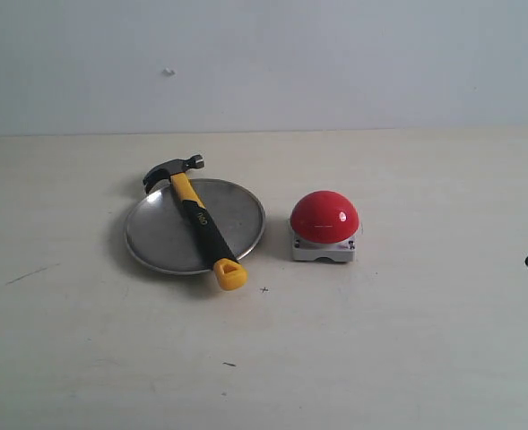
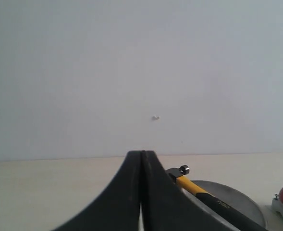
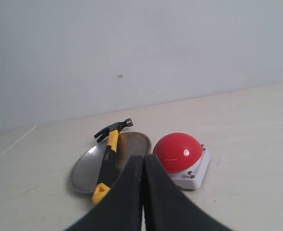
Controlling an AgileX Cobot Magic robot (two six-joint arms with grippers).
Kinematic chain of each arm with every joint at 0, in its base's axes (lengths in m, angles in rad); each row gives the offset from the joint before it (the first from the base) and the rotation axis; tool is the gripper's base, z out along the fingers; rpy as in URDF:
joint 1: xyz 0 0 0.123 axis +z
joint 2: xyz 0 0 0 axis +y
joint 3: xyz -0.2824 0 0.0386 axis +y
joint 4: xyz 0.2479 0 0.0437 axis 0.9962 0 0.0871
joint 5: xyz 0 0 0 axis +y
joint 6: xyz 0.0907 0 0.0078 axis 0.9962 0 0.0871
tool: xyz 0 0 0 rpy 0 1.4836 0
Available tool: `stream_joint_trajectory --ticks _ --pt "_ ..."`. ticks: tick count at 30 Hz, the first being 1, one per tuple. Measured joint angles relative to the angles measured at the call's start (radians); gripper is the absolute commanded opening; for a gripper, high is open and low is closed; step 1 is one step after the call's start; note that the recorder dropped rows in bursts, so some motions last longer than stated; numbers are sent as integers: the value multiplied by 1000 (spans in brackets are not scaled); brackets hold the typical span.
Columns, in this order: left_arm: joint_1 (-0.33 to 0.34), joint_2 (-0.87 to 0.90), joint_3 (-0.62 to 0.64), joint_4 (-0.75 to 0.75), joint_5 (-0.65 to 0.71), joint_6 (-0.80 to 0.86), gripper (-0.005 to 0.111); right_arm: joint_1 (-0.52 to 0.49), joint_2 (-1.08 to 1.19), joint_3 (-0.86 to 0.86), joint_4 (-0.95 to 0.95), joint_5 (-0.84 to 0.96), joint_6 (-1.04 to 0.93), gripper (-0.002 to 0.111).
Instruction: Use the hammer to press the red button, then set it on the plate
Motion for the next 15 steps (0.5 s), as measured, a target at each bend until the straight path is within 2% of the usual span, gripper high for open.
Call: stream_joint_trajectory --ticks 15 --pt "0 0 0 -41 -40 4 0 0 0 0 0 0 0 0"
